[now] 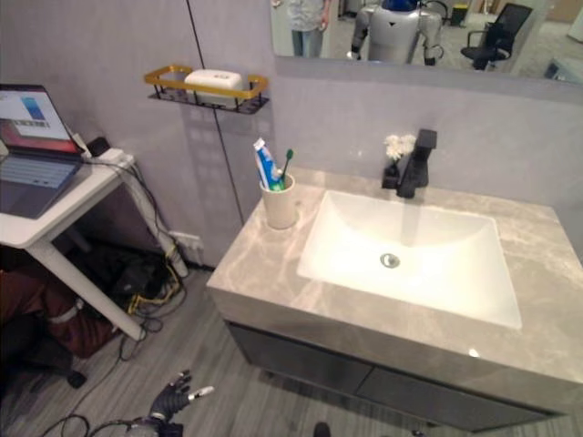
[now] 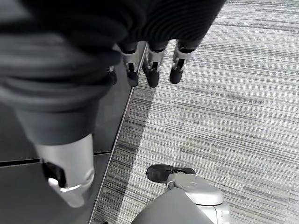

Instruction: Put brush and paste in cup on sink, flatten towel.

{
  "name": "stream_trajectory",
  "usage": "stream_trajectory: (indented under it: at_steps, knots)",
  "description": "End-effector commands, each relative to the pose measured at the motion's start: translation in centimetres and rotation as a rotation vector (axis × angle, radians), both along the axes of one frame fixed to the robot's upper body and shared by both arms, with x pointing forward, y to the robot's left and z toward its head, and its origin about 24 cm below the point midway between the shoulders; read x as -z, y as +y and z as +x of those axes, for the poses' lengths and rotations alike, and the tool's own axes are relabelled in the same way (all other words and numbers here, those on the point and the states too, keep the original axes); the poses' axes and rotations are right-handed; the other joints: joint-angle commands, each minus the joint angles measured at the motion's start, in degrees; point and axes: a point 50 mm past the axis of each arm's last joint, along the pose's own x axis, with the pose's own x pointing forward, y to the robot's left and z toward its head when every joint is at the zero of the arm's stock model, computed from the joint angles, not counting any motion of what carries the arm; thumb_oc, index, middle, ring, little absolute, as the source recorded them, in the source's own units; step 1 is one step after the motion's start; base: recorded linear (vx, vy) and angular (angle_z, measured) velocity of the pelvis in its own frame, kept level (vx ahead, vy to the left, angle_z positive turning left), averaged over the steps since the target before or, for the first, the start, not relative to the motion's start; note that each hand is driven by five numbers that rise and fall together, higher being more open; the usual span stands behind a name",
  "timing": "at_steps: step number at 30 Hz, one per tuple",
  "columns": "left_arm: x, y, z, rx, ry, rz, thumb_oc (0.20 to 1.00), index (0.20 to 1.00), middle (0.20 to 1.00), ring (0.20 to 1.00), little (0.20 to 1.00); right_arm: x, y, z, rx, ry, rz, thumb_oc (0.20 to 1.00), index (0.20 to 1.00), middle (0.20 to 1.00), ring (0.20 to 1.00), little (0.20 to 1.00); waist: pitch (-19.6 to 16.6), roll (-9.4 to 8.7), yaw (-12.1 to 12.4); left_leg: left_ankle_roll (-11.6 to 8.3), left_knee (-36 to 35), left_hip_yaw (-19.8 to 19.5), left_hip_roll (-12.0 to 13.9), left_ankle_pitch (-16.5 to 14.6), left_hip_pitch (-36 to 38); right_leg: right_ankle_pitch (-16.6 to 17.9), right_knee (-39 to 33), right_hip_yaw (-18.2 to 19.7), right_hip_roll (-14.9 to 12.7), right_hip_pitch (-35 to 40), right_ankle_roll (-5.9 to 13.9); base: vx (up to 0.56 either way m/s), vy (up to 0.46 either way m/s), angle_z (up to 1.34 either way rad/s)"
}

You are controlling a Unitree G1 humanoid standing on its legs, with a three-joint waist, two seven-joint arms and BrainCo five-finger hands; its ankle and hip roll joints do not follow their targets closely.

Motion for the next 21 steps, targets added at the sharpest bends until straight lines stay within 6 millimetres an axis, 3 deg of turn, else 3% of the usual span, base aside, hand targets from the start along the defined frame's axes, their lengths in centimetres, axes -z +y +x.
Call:
stream_trajectory:
  at_steps: [1, 5, 8, 11, 16, 18, 21]
  knots:
    - [-2.3, 1.3, 2.1, -0.006, -0.151, 0.042, 1.000, 1.000, 1.000, 1.000, 1.000, -0.1, -0.2, 0.6, 0.018, -0.020, -0.010, 1.000, 1.000, 1.000, 1.000, 1.000, 1.5, -2.82, 0.4, 2.75, -0.1, 0.9, -5.8, -0.3, 4.3, 3.0, 4.1, 1.1, -4.8, -5.8, 5.31, 0.04, -0.017, 0.04]
    - [-2.6, 1.5, 2.6, -0.030, -0.174, 0.035, 1.000, 1.000, 1.000, 1.000, 1.000, -0.2, -0.4, 0.5, 0.008, -0.017, -0.015, 1.000, 1.000, 1.000, 1.000, 1.000, 1.7, -2.39, 0.4, 2.68, -0.6, 1.0, -5.7, -0.1, 4.3, 2.6, 4.5, 0.9, -4.9, -5.8, 5.26, 0.03, -0.009, 0.01]
    - [-3.4, 1.0, 3.6, -0.007, -0.226, 0.021, 1.000, 1.000, 1.000, 1.000, 1.000, -0.3, -0.8, 0.7, -0.099, 0.015, -0.053, 1.000, 1.000, 1.000, 1.000, 1.000, 2.4, -1.85, 0.6, 2.88, -0.7, 0.9, -5.7, 0.1, 3.7, 2.2, 5.7, 1.0, -5.0, -7.0, 5.06, 0.00, 0.000, 0.00]
    - [-4.1, 0.4, 4.2, 0.026, -0.265, -0.007, 1.000, 1.000, 1.000, 1.000, 1.000, -0.5, -1.6, 0.5, -0.194, 0.055, -0.101, 1.000, 1.000, 1.000, 1.000, 1.000, 3.3, -1.21, 0.4, 2.73, -0.8, 1.1, -5.5, 0.3, 3.1, 1.6, 6.8, 1.2, -4.9, -8.4, 4.89, 0.01, -0.012, -0.02]
    - [-4.6, -0.5, 5.3, 0.059, -0.298, -0.030, 1.000, 1.000, 1.000, 1.000, 1.000, -0.9, -3.3, -0.6, -0.198, 0.112, -0.144, 1.000, 1.000, 1.000, 1.000, 1.000, 4.5, 0.02, -0.7, 1.93, -0.1, 1.7, -4.6, 0.7, 2.4, -0.5, 8.5, 1.4, -4.1, -9.7, 4.05, 0.03, -0.047, -0.02]
    - [-5.2, -1.1, 6.0, 0.098, -0.327, -0.047, 1.000, 1.000, 1.000, 1.000, 1.000, -1.1, -4.3, -1.7, -0.176, 0.148, -0.166, 1.000, 1.000, 1.000, 1.000, 1.000, 5.6, 0.48, -1.4, 0.10, 7.5, 3.0, -4.5, 1.6, -0.9, -2.1, 8.5, 1.5, -3.8, -8.8, 2.91, 0.06, -0.143, 0.05]
    - [-6.3, -1.8, 7.2, 0.154, -0.373, -0.057, 1.000, 1.000, 1.000, 1.000, 1.000, -1.4, -5.3, -2.3, -0.139, 0.171, -0.190, 1.000, 1.000, 1.000, 1.000, 1.000, 8.0, -0.37, -1.0, -3.08, 22.4, 3.9, -4.8, 8.7, -9.3, -2.9, 7.2, 1.5, -4.1, -5.7, 1.16, -0.02, -0.166, 0.16]
